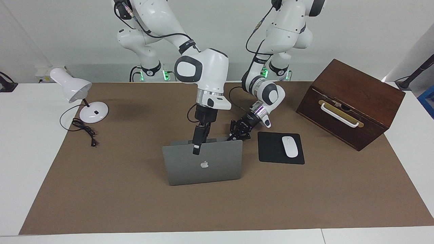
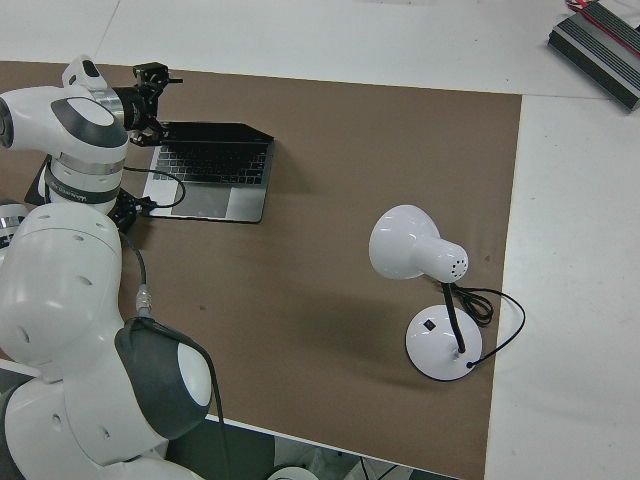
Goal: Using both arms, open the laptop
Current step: 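Lift the laptop lid upward with the right gripper, left gripper holding base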
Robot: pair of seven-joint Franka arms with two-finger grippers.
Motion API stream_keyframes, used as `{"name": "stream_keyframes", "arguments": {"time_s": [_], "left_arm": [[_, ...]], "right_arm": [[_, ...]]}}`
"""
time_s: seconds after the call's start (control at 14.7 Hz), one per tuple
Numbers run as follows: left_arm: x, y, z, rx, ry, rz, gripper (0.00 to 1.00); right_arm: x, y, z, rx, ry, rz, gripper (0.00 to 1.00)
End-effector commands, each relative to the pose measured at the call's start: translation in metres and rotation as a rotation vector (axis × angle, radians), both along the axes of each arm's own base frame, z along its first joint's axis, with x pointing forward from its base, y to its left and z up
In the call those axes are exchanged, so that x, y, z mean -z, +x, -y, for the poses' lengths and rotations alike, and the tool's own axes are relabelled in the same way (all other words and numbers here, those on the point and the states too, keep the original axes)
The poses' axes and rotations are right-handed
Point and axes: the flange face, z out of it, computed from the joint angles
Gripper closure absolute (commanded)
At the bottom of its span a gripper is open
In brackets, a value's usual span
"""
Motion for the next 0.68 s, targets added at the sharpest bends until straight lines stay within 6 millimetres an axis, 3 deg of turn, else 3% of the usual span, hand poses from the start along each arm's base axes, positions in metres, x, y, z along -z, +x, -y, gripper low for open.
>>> {"name": "stream_keyframes", "arguments": {"time_s": [0.0,0.61], "left_arm": [[0.041,-0.004,-0.007,-0.031,0.059,-0.042,1.00],[0.042,-0.004,-0.008,-0.033,0.058,-0.044,1.00]], "right_arm": [[-0.009,0.013,0.000,0.003,-0.031,0.044,0.00],[-0.005,0.032,0.007,0.020,-0.029,0.050,0.00]]}}
